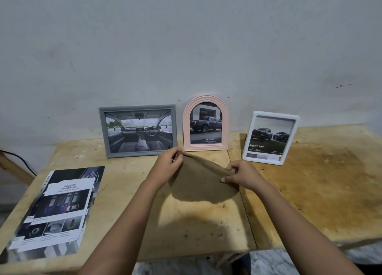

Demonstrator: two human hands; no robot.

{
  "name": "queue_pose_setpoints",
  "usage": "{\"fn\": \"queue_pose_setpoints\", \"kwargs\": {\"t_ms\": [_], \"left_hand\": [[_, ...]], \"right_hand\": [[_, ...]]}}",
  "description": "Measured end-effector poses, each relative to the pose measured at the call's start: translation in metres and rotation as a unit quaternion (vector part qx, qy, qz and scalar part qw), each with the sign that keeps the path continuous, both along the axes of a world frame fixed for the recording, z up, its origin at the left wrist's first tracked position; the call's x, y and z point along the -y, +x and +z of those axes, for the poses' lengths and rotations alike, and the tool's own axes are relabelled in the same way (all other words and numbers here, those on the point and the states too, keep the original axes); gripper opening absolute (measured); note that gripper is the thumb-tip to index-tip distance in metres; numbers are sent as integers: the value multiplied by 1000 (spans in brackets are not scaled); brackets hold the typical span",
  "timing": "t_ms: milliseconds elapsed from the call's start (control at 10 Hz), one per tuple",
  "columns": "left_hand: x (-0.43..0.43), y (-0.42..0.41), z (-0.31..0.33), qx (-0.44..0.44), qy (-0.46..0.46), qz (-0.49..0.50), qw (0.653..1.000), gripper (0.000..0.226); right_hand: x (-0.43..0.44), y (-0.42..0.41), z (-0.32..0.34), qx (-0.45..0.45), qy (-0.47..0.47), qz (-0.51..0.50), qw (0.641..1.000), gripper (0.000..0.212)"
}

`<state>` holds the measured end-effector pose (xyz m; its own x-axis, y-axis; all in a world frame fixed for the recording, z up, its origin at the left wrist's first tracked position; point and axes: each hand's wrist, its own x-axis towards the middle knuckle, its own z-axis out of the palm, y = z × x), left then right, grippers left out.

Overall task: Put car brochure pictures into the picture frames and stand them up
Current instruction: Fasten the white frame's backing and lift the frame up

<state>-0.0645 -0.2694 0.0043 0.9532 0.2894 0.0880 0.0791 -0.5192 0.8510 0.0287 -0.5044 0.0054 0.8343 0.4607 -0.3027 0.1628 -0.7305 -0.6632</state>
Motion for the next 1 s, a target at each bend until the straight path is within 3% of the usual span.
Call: {"fn": "queue_pose_setpoints", "kwargs": {"t_ms": [100,200,300,400,500,600,700,800,900,1000], "left_hand": [[-5,-2,-17,-25,18,34,999,15],[-7,2,-21,-6,29,71,997,14],[-6,4,-17,42,50,99,993,17],[4,-7,-26,72,98,125,985,17],[16,-34,-58,12,128,135,983,21],[26,-73,-107,-109,158,34,981,33],[34,-106,-146,-168,169,-39,971,57],[35,-119,-152,-175,173,6,969,53],[29,-117,-157,-182,194,62,962,60],[25,-115,-155,-255,229,79,936,64]], "right_hand": [[2,7,6,8,8,-11,1000,16],[-2,15,7,77,61,-67,993,3],[-6,16,11,168,126,-100,972,13],[-3,5,0,216,127,-99,963,21],[8,-11,-41,203,64,-63,975,24],[25,-37,-85,58,-57,16,997,24],[43,-58,-109,-23,-50,71,996,27],[54,-61,-114,21,-27,58,998,34],[66,-61,-121,69,-100,-9,993,54],[75,-66,-125,66,-198,-26,978,60]]}}
